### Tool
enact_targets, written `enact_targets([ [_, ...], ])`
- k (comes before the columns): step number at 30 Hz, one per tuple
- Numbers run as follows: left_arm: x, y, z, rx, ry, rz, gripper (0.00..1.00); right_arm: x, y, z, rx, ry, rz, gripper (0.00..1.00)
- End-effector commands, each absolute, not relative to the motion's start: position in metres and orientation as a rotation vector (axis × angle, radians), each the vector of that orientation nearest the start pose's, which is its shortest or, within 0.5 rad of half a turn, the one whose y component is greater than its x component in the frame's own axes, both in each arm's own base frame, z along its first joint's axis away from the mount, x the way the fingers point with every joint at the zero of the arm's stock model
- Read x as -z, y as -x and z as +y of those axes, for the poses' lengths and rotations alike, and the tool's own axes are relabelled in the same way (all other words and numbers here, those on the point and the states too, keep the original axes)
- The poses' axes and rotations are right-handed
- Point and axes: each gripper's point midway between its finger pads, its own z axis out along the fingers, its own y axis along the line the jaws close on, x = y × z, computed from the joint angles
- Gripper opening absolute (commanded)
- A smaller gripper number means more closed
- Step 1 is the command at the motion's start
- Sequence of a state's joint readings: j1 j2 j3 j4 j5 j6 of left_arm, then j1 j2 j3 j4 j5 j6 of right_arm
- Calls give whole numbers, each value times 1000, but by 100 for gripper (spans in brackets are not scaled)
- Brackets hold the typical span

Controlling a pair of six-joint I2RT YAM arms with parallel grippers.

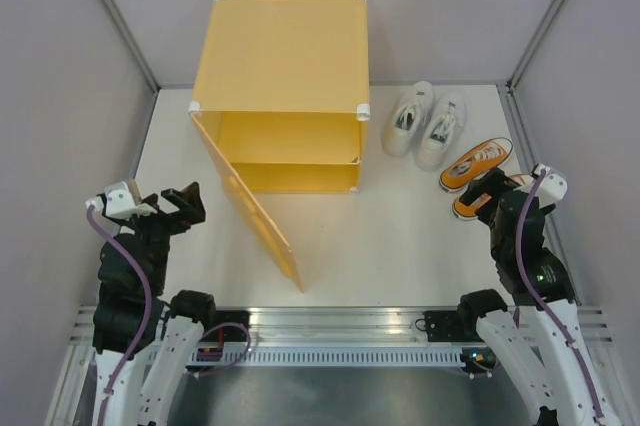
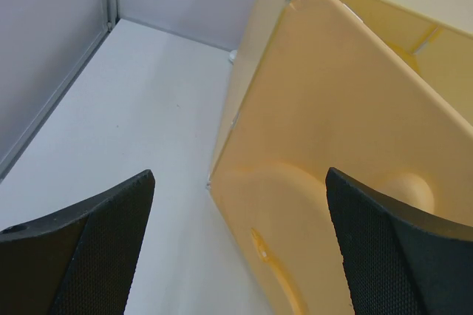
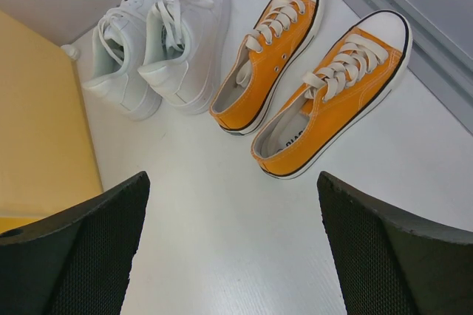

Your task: Place and organize the shoes in the shoe cabinet

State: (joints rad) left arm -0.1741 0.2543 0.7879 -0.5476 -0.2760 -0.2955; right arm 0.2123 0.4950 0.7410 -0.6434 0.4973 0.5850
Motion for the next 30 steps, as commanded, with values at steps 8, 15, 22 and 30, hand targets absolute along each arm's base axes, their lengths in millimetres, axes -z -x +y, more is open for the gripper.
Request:
enact_targets([
  [8,-320,-195,-6,211,298,1523,100,-239,-227,-18,-68,-693,1736,98],
  [15,-333,-191,-4,212,308,1492,99,-239,-231,-4,-114,-574,1780,98],
  [22,-382,-188,-20,297,233,1452,98,-243,-227,-5,-71,-525,1822,98],
  [30,-416,-205,-42,375,149,1493,97,-237,-234,-14,-10,-604,1845,98],
])
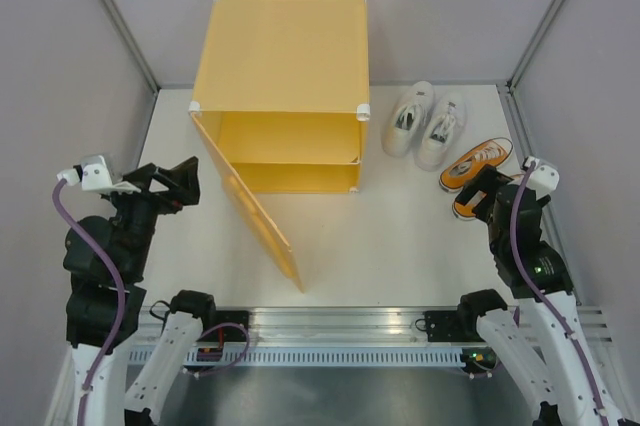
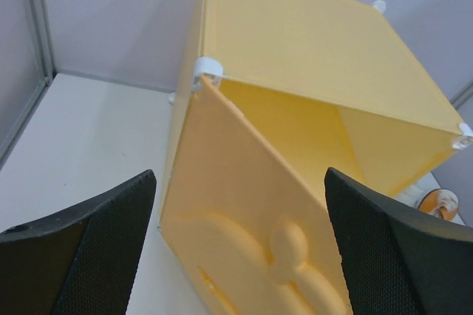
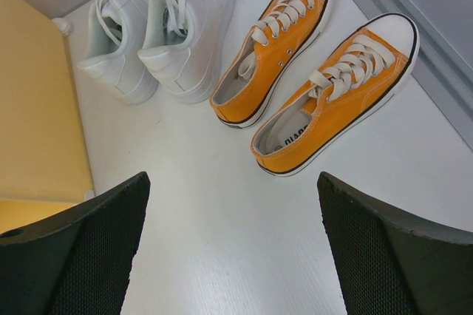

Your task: Place and organize the shoes in the shoe cabinet

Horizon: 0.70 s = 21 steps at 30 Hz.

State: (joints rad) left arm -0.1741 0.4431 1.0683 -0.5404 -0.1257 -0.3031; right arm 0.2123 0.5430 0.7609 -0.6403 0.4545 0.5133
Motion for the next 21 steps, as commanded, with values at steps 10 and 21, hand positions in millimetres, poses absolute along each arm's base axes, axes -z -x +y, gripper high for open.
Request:
enact_targets([
  [10,-383,-226,-70,444,65,1769,93,-207,-237,-10,-22,-644,1884,98],
  [21,-358,-231,-73,448,77,1863,91,-239,-244,107,-656,-121,1887,98],
])
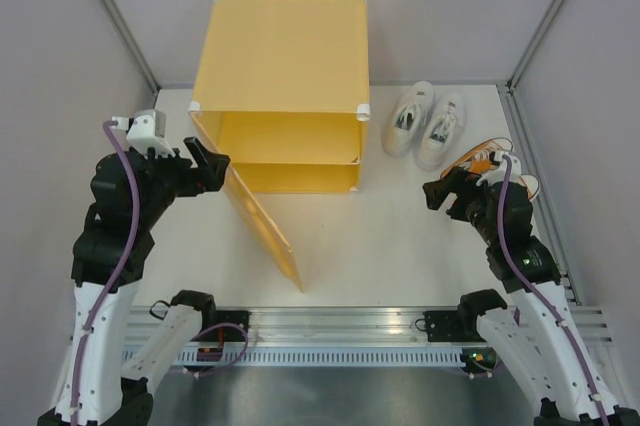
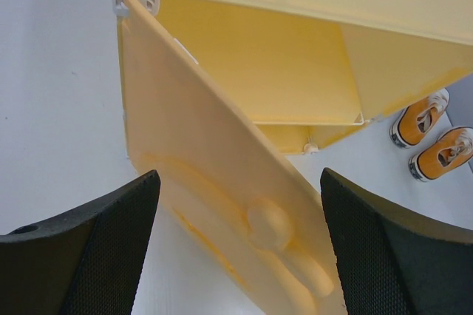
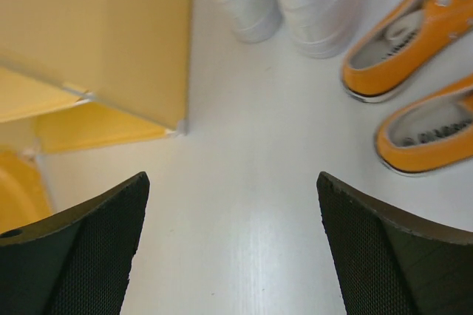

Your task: Place and organize the shoes in the shoe cabinet

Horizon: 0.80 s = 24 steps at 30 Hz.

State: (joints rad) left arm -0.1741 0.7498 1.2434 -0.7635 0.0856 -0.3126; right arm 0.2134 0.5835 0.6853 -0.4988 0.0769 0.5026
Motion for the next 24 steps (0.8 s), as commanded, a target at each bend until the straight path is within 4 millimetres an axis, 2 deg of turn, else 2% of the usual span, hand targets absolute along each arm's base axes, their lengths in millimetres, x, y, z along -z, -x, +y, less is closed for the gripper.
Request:
enact_targets([
  [1,-358,-230,-72,444,78,1863,91,-245,-240,114,-704,-85,1871,98],
  [2,-359,-230,-72,444,77,1860,91,-242,-237,120,-734,-68,1870,98],
  [4,-363,-229,-72,445,76,1849,91,-255,-228,133,-838,-27,1811,98],
  [8,-370,-227,-72,450,68,1831,91,-258,-216,159,-975,50,1771,98],
  [13,-372,-228,-68,423,76,1817,92,-261,-224,194,-1036,118,1762,98],
  [14,-372,-228,-68,423,72,1814,92,-264,-219,208,-1064,169,1761,98],
  [15,-372,-228,-68,422,63,1813,92,-268,-225,216,-1050,169,1739,98],
  [16,-373,-227,-71,434,46,1813,92,-256,-230,227,-1030,181,1781,98],
  [17,-373,-226,-71,438,43,1813,92,-259,-218,250,-1047,266,1779,98],
  [19,-375,-226,-74,451,32,1809,92,-257,-214,272,-1015,302,1778,98],
  [20,-375,-226,-75,456,28,1811,91,-252,-194,302,-1054,400,1800,98],
  [22,-375,-225,-76,460,25,1812,91,-251,-187,321,-1047,422,1791,98],
  [24,-375,-225,-75,455,23,1811,91,-249,-170,346,-1091,492,1787,98],
])
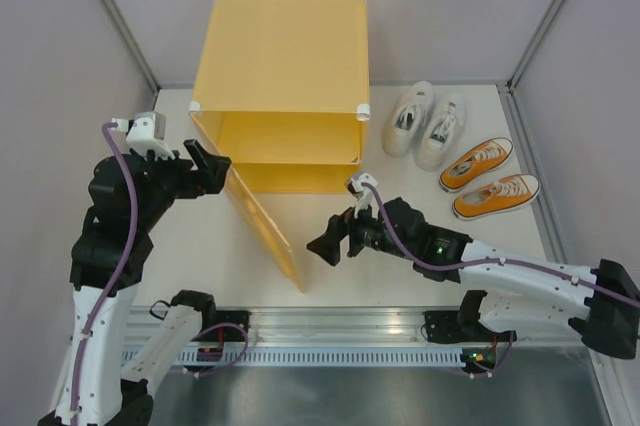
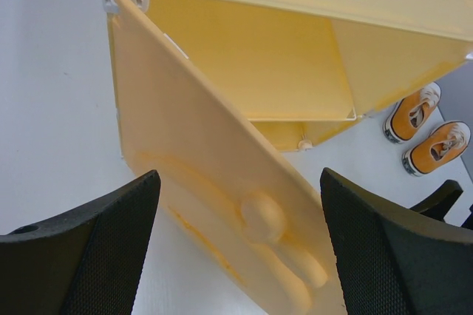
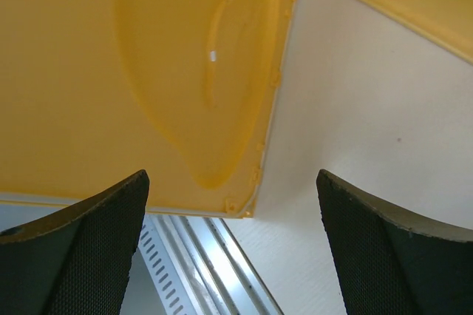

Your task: Place and organize the shoes in the shoe cabinet

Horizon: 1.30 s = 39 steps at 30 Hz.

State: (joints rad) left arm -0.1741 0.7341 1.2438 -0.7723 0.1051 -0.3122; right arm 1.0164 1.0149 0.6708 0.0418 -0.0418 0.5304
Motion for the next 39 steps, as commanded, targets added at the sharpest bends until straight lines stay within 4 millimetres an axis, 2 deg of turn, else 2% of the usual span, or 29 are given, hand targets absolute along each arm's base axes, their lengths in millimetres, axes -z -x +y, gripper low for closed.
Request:
enact_targets([
  [1,-374,-225,-76,454,14,1811,91,-248,-161,354,-1100,523,1784,98],
  [6,-367,-223,-72,426,5,1817,91,-246,-141,389,-1130,607,1773,98],
  [10,-371,-219,-65,393,21,1793,92,-244,-120,412,-1163,665,1770,98],
  [18,-372,-214,-58,359,34,1768,97,-232,-90,449,-1215,742,1772,98],
  [27,-373,-209,-55,342,26,1750,98,-222,-72,483,-1240,801,1778,98],
  [30,-371,-208,-55,340,11,1755,93,-220,-70,489,-1239,809,1780,98],
  [32,-365,-209,-56,337,1,1767,83,-218,-73,488,-1218,800,1790,98],
  [35,-357,-208,-57,334,-17,1782,64,-219,-80,480,-1182,764,1793,98],
  [39,-344,-209,-57,328,-25,1818,51,-222,-89,459,-1126,707,1797,98],
])
